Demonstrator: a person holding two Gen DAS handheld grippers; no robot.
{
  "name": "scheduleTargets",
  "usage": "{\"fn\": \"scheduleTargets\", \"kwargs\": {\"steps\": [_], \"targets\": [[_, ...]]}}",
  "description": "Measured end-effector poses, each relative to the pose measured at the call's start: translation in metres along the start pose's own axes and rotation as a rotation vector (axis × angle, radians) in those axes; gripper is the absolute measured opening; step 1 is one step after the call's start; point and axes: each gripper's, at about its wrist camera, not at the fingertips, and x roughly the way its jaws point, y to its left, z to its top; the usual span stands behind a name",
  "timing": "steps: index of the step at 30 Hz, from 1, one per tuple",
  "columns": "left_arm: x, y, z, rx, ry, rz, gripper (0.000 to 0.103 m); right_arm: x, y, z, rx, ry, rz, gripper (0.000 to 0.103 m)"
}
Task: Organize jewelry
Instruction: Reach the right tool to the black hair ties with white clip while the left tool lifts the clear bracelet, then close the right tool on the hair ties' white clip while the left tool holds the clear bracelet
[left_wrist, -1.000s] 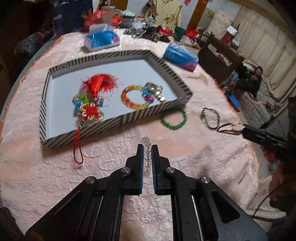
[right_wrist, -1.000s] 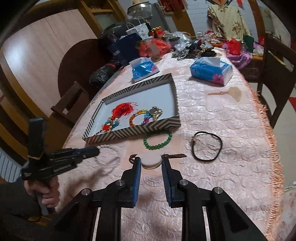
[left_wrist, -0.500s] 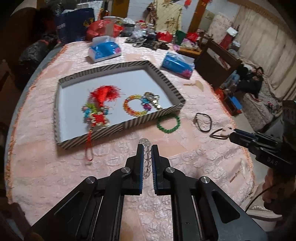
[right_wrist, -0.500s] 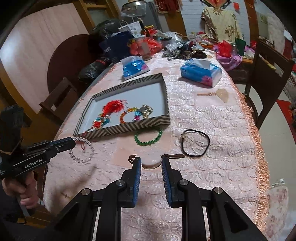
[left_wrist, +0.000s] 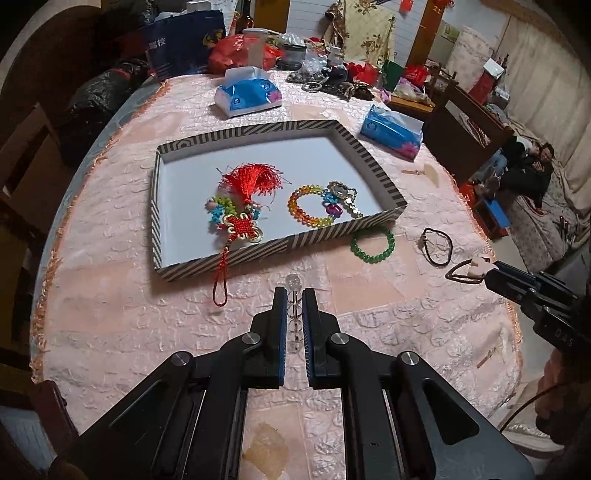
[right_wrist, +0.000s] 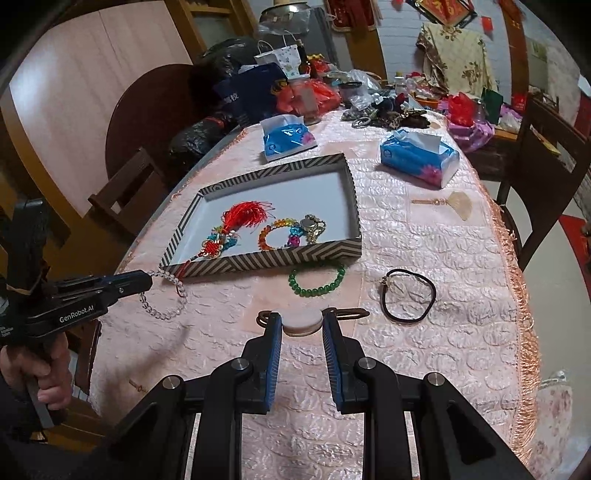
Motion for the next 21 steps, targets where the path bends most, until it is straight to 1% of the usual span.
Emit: {"fn": "scheduleTargets", "kwargs": {"steps": [14, 21], "targets": [[-0.002, 0.001, 0.003, -0.003, -0.002, -0.001, 0.006, -0.001, 0.001, 0.008, -0.019, -0.004, -0.002, 0.021], [0.003, 0.003, 0.011, -0.018, -0.002, -0.010, 0.006, 0.003, -0.001, 0.016, -0.027, 0.002, 0.003, 0.021]]}}
